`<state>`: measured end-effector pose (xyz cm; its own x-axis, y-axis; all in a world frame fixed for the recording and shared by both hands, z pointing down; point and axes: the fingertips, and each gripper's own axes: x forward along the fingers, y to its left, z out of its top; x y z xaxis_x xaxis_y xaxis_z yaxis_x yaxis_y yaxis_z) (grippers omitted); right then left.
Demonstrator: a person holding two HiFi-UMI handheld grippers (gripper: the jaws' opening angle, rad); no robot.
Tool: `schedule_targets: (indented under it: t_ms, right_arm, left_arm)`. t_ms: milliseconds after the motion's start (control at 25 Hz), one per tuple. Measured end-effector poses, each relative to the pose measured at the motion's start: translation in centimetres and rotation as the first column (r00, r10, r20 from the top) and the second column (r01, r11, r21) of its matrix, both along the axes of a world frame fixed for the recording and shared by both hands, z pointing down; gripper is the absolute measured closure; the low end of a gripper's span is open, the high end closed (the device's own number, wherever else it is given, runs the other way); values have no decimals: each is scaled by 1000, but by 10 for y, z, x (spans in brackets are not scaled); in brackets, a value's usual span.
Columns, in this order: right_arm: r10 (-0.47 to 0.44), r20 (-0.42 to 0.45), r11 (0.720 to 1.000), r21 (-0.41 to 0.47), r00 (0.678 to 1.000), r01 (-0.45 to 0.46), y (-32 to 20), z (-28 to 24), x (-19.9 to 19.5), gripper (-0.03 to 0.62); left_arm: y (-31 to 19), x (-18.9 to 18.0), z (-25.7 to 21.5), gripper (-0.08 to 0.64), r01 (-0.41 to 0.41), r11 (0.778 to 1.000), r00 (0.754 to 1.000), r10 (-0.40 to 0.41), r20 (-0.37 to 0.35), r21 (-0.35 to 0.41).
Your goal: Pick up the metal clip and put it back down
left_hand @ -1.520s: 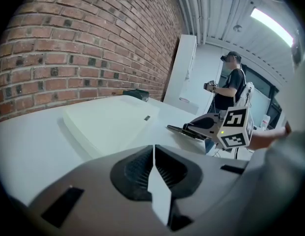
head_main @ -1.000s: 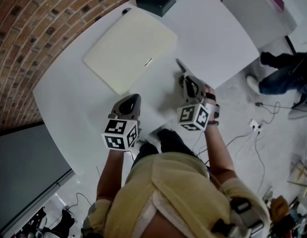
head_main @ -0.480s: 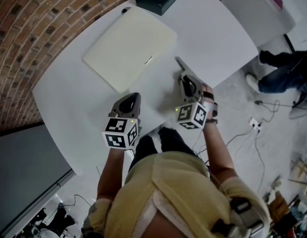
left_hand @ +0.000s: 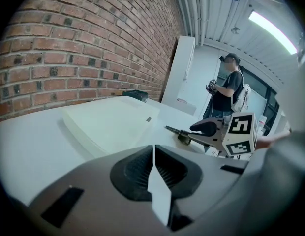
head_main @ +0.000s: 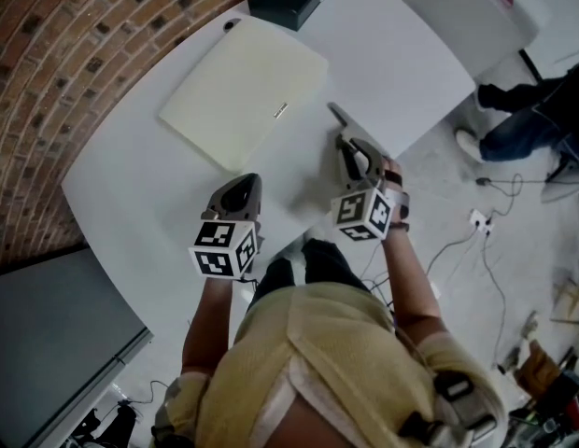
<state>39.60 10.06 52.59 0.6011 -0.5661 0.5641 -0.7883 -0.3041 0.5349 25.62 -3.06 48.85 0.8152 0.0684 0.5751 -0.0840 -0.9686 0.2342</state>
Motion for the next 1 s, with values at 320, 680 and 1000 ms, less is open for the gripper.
schedule_targets:
  t_ms: [320,680,1000]
  right_arm:
    - [96,58,992,81,994,-101,13,-25,-14,520]
    - [127,121,973,177,984,-148,17,-64,-43,545]
    - [148,129,960,218,980,-174,22,-76,-67,568]
  left_arm:
    - [-9,-12,-13,548,14,1000,999,-15,-45,-11]
    - [-14,-31,-27,548,40,999,995,-41,-94,-10]
    - [-10,-40,-44,548,27,1000,989,-27,-144,-7]
